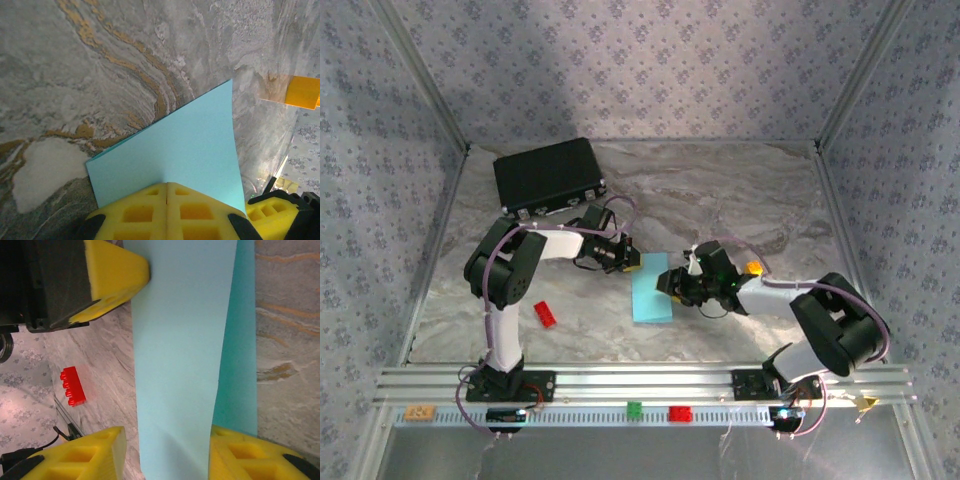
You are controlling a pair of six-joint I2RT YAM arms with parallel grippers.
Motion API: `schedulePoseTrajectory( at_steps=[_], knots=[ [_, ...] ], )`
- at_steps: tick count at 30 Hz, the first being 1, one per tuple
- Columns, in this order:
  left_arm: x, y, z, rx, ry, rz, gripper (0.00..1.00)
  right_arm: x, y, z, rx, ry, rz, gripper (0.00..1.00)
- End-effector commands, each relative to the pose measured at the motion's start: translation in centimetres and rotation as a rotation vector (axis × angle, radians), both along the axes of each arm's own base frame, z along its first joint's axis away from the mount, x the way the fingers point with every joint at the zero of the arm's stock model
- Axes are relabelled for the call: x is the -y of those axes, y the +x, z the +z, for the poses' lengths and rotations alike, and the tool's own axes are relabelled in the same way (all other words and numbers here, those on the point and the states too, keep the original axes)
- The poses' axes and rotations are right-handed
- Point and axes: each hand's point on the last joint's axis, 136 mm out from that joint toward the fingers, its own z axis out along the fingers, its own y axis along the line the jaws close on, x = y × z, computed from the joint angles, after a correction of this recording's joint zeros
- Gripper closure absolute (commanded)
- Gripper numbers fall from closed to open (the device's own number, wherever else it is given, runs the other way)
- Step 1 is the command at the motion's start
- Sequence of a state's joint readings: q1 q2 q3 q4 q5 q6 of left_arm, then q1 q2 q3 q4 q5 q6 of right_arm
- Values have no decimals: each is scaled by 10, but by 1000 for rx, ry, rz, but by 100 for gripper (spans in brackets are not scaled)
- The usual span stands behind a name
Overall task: Fold a paper plane with a square sheet of paper (pick it up from the middle)
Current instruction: Fold the triangle a second time at the center of the table.
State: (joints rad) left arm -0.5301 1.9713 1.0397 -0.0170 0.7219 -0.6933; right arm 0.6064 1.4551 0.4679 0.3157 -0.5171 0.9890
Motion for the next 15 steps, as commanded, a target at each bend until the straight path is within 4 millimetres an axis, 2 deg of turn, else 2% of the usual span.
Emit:
schedulePoseTrajectory(
  at_steps=[1,12,15],
  knots=[
    [-3,-9,-11,-38,16,-4,100,0,-5,-6,-10,6,29,59],
    [2,-5,10,0,-15,-8,100,3,-5,-20,-36,-11,18,75],
    [4,-5,17,13,-27,-12,97,3,-5,-23,-41,-9,14,83]
  ],
)
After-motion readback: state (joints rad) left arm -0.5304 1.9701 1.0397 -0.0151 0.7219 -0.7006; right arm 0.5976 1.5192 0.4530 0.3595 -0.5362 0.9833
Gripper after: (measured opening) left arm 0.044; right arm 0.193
